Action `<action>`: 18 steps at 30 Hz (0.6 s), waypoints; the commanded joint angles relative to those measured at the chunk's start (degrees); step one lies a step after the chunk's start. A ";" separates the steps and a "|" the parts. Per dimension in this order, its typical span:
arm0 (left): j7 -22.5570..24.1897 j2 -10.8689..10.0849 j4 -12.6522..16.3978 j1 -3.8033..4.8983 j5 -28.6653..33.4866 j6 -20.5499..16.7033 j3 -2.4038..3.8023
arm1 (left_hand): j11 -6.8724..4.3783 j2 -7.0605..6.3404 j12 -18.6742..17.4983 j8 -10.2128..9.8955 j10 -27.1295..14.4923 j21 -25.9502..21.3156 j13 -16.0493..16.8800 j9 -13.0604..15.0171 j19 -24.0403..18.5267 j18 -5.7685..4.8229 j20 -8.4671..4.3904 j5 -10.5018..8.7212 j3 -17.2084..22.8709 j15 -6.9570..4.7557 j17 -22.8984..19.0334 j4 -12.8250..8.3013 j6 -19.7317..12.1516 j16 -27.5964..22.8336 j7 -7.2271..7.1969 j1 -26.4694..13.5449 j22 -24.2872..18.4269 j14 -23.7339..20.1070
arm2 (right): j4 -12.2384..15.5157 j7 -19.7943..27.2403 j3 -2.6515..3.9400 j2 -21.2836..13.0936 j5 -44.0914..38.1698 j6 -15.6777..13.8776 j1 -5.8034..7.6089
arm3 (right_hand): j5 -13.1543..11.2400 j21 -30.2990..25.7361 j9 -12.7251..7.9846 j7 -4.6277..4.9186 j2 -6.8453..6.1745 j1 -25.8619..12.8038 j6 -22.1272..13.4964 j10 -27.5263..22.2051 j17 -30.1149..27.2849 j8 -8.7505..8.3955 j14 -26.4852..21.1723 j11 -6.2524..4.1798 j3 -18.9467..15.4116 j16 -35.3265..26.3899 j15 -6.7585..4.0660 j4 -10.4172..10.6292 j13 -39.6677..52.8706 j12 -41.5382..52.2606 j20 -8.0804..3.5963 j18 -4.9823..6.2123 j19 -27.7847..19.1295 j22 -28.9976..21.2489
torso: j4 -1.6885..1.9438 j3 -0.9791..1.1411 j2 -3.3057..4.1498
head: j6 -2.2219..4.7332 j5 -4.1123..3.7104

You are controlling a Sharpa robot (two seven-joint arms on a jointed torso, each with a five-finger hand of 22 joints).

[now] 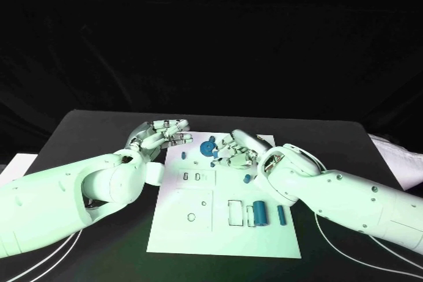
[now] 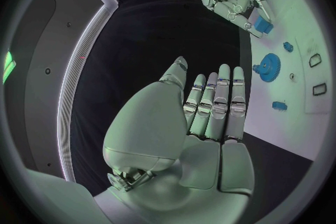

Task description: Assemble the parts on the task board

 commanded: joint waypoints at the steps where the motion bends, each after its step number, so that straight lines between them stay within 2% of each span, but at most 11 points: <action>1: 1.04 0.04 0.06 0.00 0.73 1.09 0.03 | -0.11 -0.03 -0.11 -0.11 -0.36 -0.26 -0.05 -0.05 0.41 0.67 0.13 -0.30 0.11 0.05 0.08 -0.41 -0.29 -0.34 0.13 0.49 -0.07 -0.11 | -0.46 -4.80 -0.66 1.28 -6.55 2.83 -0.15 | 0.29 -0.21 0.59 -1.51 0.29 -1.04 1.41 0.62 11.00 0.12 5.30 -0.84 0.44 -0.15 -0.39 0.29 -0.23 -0.05 -0.15 -0.63 -0.40 -0.06 | 0.44 -0.43 -0.35 | -0.43 0.30; 4: 1.02 0.05 0.09 0.00 0.74 1.06 0.03 | -0.11 -0.03 -0.11 -0.11 -0.36 -0.26 -0.05 -0.05 0.41 0.67 0.13 -0.30 0.11 0.05 0.08 -0.41 -0.29 -0.34 0.13 0.49 -0.07 -0.11 | -0.97 -6.08 -1.55 2.51 -7.64 3.68 -0.18 | 0.31 -0.25 0.58 -1.49 0.16 -1.18 1.34 0.65 10.96 0.07 5.29 -0.82 0.42 -0.18 -0.37 0.26 -0.17 0.03 -0.15 -0.62 -0.43 -0.11 | 0.37 -0.38 -0.33 | -0.64 0.51; 6: 1.01 0.06 0.13 0.00 0.74 1.05 0.03 | -0.11 -0.03 -0.11 -0.11 -0.36 -0.26 -0.05 -0.05 0.41 0.67 0.13 -0.30 0.11 0.05 0.08 -0.41 -0.29 -0.34 0.13 0.49 -0.07 -0.11 | -1.16 -6.90 -2.01 3.09 -8.57 3.73 -0.20 | 0.76 -0.24 0.55 -1.43 -0.06 -1.27 1.18 0.90 11.03 -0.04 5.31 -0.79 0.48 -0.15 -0.34 0.08 0.23 0.56 -0.14 -0.63 -0.39 -0.06 | 0.36 -0.35 -0.29 | -0.66 0.57; 7: 1.00 0.06 0.16 0.00 0.74 1.03 0.03 | -0.11 -0.03 -0.11 -0.11 -0.36 -0.26 -0.05 -0.05 0.41 0.67 0.13 -0.30 0.11 0.05 0.08 -0.41 -0.29 -0.34 0.13 0.49 -0.07 -0.11 | -1.25 -7.25 -2.23 3.38 -9.00 3.78 -0.21 | 1.11 -0.24 0.54 -1.41 -0.17 -1.29 1.13 1.00 11.08 -0.09 5.32 -0.78 0.54 -0.14 -0.33 -0.05 0.40 0.78 -0.13 -0.64 -0.37 -0.04 | 0.43 -0.44 -0.28 | -0.51 0.58; 10: 0.96 0.11 0.27 0.00 0.75 1.02 0.03 | -0.11 -0.03 -0.11 -0.11 -0.36 -0.26 -0.05 -0.05 0.41 0.67 0.13 -0.30 0.11 0.05 0.08 -0.41 -0.29 -0.34 0.13 0.49 -0.07 -0.11 | -1.56 -8.04 -2.81 4.20 -9.76 4.08 -0.27 | 1.35 -0.27 0.53 -1.39 -0.30 -1.35 1.12 1.05 11.10 -0.11 5.33 -0.76 0.57 -0.13 -0.32 -0.15 0.49 0.89 -0.12 -0.63 -0.39 -0.09 | 0.40 -0.36 -0.22 | -0.64 0.73; 18: 0.83 0.27 0.36 0.00 0.75 1.05 0.02 | -0.13 0.04 -0.07 -0.08 -0.29 -0.28 -0.04 -0.03 0.42 0.68 0.13 -0.31 0.12 0.04 0.09 -0.46 -0.23 -0.34 0.11 0.46 -0.08 -0.09 | -1.95 -8.91 -3.38 4.97 -10.58 4.25 -0.52 | 1.55 -0.36 0.48 -1.21 -0.86 -2.12 0.92 1.02 11.01 -0.31 5.31 -0.62 0.38 -0.18 -0.22 -0.10 0.46 0.79 -0.06 -0.61 -0.44 -0.22 | 0.36 -0.32 -0.21 | -0.93 0.93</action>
